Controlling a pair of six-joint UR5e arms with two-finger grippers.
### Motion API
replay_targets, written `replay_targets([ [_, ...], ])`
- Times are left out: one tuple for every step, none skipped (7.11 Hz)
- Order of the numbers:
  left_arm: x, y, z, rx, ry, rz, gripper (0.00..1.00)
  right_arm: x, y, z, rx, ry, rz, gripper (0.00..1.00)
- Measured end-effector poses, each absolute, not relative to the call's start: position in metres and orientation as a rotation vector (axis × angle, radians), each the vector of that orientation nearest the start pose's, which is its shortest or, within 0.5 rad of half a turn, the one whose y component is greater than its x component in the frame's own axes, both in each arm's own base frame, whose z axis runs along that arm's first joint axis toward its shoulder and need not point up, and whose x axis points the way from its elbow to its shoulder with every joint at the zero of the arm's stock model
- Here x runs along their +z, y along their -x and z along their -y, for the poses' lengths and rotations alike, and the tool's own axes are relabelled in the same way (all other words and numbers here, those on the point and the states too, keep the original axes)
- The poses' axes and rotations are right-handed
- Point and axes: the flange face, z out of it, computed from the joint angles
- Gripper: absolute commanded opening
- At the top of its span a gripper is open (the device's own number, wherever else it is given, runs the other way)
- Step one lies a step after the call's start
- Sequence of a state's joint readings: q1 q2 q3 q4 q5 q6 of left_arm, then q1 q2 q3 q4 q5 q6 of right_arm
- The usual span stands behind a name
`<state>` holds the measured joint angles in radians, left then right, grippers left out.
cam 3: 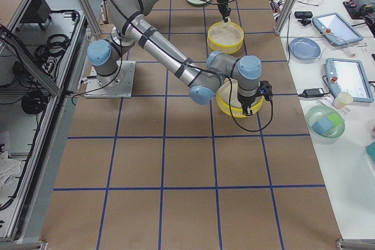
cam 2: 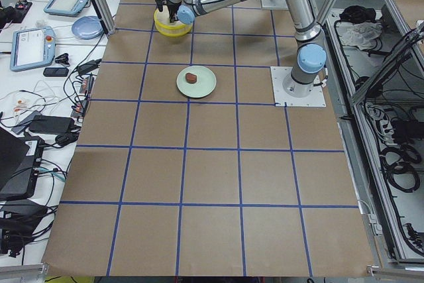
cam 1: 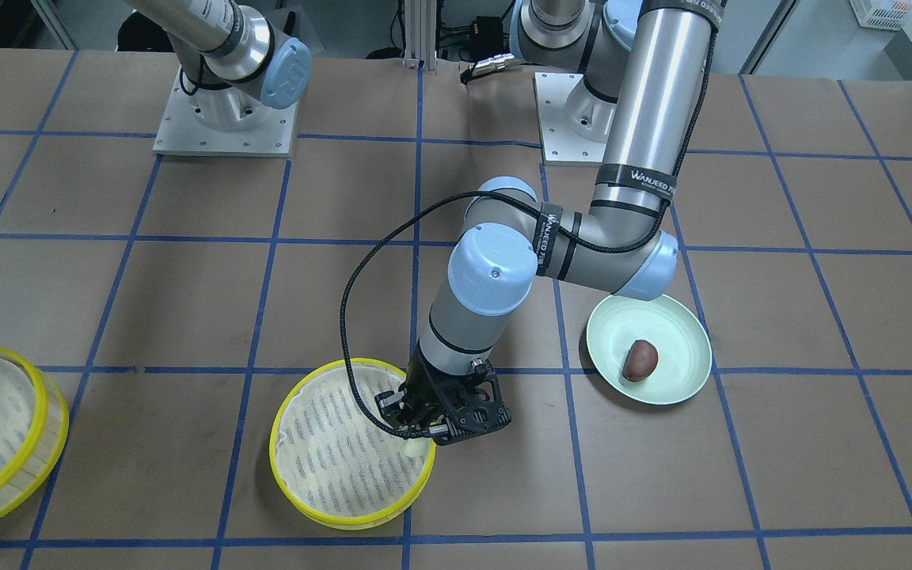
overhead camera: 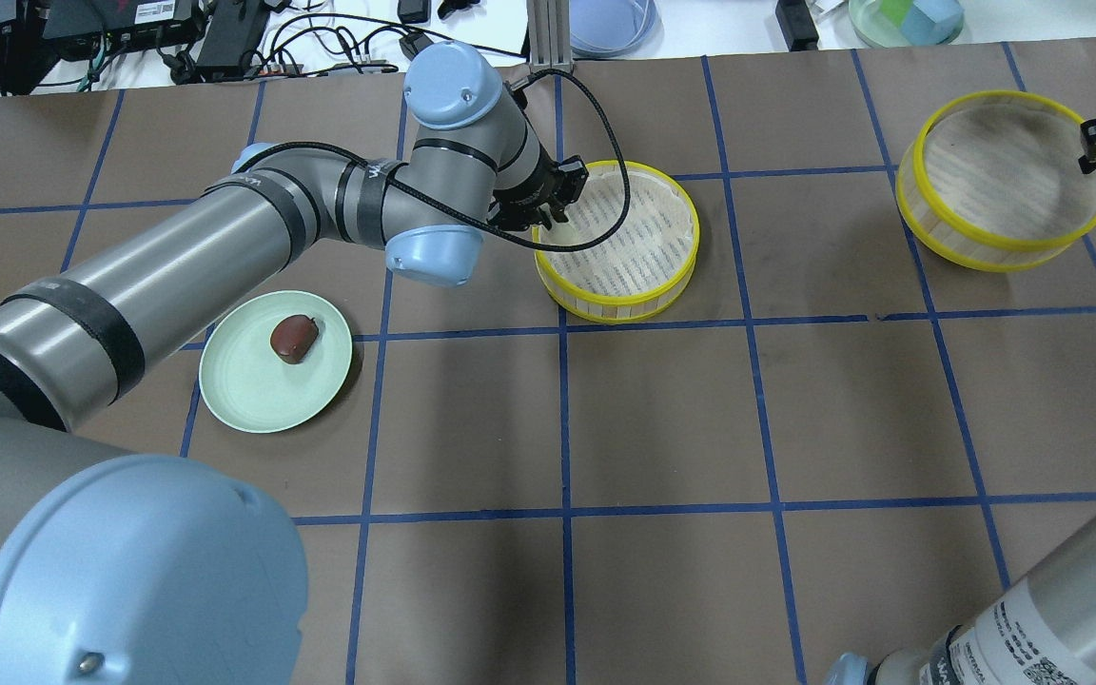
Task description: Stack buns with steamer
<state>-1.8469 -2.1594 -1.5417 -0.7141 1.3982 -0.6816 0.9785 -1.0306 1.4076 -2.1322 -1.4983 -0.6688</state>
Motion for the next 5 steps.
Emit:
replay_targets([
  [0.239,0.336,0.625,-0.303,0.679,-3.350,1.00,0.308,0.270,0.659,-0.311,0.130,-3.179,0.00],
  [0.237,0.337,0.625,-0.291,0.705,-3.348,1.00,0.314,0.266,0.659,-0.311,0.131,-3.189,0.00],
  [0.237,0.337,0.624,-0.285,0.716,-3.349,1.00,0.323,0.261,0.657,-0.308,0.126,-3.201,0.00],
  [0.240,0.338,0.624,-0.285,0.720,-3.356,1.00,0.332,0.255,0.655,-0.302,0.115,-3.209,0.00],
  [0.248,0.339,0.623,-0.288,0.721,-3.375,1.00,0.342,0.250,0.653,-0.298,0.110,-3.220,0.00],
])
